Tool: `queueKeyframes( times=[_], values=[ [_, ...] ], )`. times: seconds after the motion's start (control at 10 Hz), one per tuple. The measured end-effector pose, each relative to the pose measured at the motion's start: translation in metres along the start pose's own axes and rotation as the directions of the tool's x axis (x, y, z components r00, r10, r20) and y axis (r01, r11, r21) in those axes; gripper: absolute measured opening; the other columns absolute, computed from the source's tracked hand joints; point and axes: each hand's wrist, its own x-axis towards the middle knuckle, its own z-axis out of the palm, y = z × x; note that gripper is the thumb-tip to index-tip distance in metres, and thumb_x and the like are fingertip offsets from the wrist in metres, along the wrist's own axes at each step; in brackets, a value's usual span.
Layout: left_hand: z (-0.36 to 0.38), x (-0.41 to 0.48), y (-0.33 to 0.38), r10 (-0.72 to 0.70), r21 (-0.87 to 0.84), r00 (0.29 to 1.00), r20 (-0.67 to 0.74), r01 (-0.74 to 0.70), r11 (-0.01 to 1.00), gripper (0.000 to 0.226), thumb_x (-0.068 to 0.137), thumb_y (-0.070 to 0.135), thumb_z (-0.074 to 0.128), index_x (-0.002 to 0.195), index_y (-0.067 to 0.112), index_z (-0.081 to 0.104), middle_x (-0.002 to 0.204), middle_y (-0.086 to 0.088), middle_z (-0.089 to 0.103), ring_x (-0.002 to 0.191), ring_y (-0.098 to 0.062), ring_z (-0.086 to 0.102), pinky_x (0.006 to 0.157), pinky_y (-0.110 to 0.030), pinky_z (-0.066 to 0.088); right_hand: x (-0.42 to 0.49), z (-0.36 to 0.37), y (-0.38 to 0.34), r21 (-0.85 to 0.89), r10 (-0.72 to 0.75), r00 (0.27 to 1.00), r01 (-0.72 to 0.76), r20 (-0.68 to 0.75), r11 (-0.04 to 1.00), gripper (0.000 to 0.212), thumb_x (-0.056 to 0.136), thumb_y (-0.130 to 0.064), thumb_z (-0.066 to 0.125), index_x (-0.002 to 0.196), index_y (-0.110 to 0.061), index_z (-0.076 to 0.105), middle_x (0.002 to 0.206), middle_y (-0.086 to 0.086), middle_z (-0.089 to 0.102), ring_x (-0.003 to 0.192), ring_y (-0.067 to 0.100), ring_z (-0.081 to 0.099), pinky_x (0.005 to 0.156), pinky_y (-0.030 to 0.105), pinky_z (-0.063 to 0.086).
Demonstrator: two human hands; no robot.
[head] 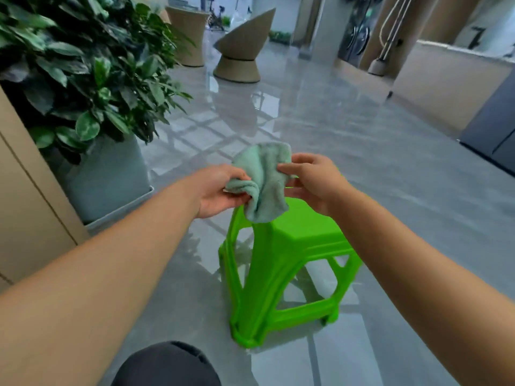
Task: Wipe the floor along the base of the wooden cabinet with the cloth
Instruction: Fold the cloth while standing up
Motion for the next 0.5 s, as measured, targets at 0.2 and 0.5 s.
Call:
queueKeyframes(
  times=[0.2, 0.5],
  values=[
    [0.028, 0.031, -0.046, -0.069, -0.045, 0.994, -0.079, 0.066, 0.997, 0.015, 0.090, -0.007, 0.045, 0.090, 0.005, 0.054, 0.087, -0.014, 0.055, 0.075, -0.021, 0.057, 0.077, -0.035, 0.057, 0.006, -0.048, 0.044, 0.045, 0.160, 0.953, -0.154, -0.257, 0.987, 0.022, 0.086, 0.005, 0.064, 0.074, -0.012, 0.057, 0.067, 0.009, 0.058, 0.045, 0.015, 0.058, 0.040, 0.023, 0.053],
    [-0.017, 0.009, -0.045, -0.007, -0.030, 0.975, -0.221, 0.001, 1.000, 0.008, 0.088, 0.002, 0.054, 0.096, 0.004, 0.055, 0.092, -0.013, 0.059, 0.076, -0.028, 0.064, 0.062, -0.033, 0.061, 0.022, -0.051, 0.071, -0.755, -0.159, 0.909, -0.212, -0.386, 0.620, 0.033, 0.080, -0.020, 0.066, 0.108, -0.004, 0.060, 0.097, 0.022, 0.064, 0.088, 0.037, 0.062, 0.076, 0.042, 0.053]
  ],
)
